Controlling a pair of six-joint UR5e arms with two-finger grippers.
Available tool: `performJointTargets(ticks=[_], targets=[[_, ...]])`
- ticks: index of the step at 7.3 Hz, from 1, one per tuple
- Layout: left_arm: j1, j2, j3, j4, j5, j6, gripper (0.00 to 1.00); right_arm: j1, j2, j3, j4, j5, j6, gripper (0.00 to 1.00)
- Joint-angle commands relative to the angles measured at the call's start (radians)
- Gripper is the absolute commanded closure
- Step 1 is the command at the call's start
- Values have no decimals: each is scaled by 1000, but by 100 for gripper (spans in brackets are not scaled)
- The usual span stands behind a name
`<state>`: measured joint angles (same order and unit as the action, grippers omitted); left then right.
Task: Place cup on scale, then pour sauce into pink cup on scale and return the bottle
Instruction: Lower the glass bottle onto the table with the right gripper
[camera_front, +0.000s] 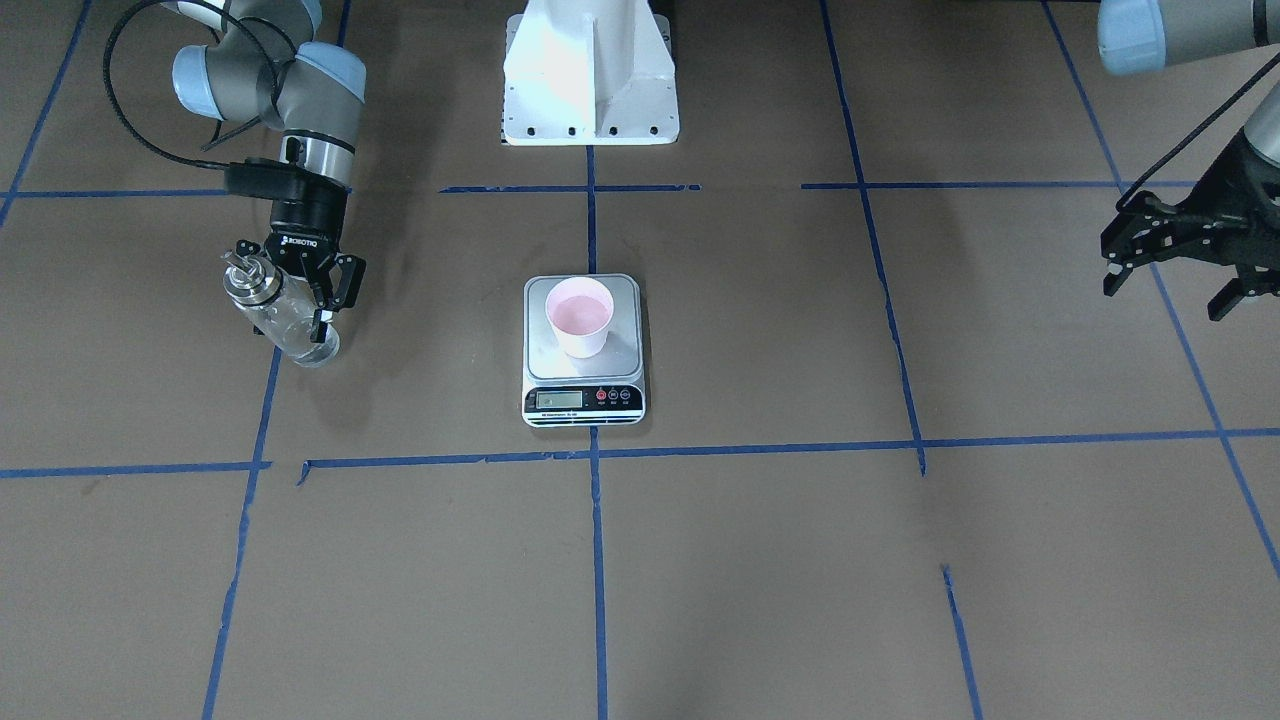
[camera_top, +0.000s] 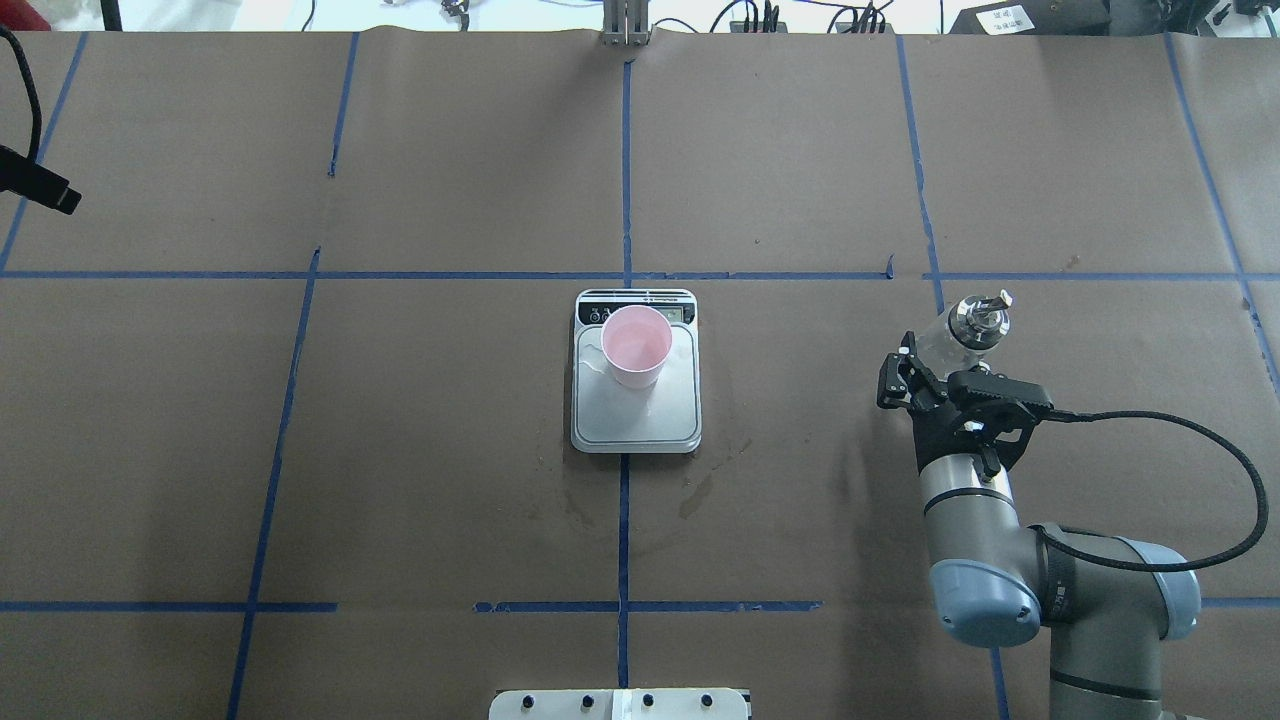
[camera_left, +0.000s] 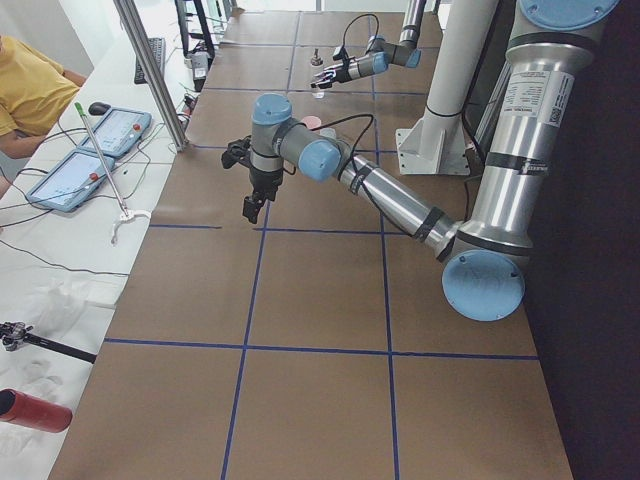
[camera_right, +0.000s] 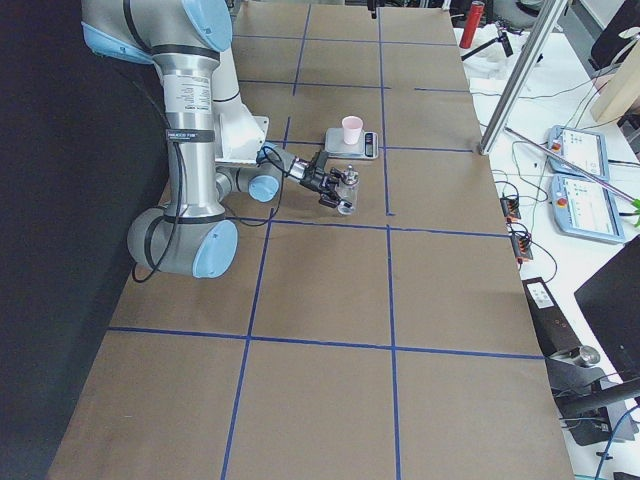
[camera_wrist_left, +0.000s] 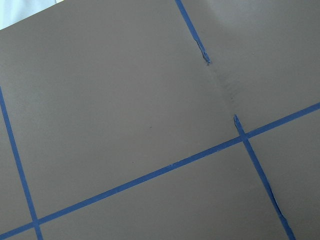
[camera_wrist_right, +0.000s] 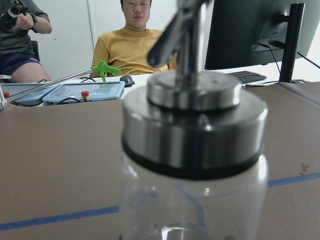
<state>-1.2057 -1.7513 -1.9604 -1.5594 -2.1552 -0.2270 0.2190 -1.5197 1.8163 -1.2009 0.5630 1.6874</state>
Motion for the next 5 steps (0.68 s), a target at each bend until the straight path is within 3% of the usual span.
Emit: performJointTargets(ticks=[1,5], targets=[[0,0,0,1,0,0,0,0,-11,-3,0,5,0,100],[0,0,0,-1,0,0,0,-1,-14,-5,0,14,0,100]])
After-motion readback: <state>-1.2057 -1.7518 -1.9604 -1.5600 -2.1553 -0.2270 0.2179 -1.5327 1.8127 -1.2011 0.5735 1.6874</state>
